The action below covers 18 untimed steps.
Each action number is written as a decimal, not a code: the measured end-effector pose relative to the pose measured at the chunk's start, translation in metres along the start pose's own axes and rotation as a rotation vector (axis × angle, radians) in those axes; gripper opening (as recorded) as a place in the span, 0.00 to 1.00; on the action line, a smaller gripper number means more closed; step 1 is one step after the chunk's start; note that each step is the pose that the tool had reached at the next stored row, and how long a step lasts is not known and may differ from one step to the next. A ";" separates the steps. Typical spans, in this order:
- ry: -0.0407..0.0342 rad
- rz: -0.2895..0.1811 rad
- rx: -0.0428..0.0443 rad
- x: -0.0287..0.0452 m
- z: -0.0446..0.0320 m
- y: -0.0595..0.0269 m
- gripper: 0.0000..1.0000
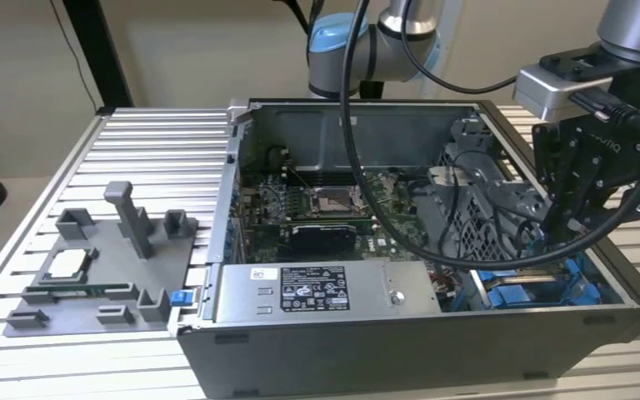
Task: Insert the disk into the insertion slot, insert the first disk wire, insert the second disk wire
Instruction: 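Insert the first disk wire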
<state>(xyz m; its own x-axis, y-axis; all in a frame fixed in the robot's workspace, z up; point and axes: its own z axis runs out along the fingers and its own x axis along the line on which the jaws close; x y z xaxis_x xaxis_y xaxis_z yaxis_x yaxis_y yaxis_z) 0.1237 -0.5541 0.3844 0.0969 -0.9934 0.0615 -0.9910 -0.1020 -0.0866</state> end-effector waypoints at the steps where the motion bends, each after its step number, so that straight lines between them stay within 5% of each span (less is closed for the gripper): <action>1: 0.0000 0.000 0.0000 0.0000 0.0000 0.0000 0.00; 12: -0.0034 0.000 -0.0005 0.0054 0.0014 -0.0006 0.00; 16: -0.0167 0.001 -0.0061 0.0099 0.0043 -0.0023 0.00; 18: -0.0343 0.003 -0.0062 0.0109 0.0051 -0.0032 0.00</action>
<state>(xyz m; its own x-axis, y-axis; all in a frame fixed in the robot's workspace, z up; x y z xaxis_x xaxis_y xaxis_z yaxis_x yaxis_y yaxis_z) 0.1284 -0.5648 0.3803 0.0973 -0.9949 0.0271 -0.9918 -0.0992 -0.0806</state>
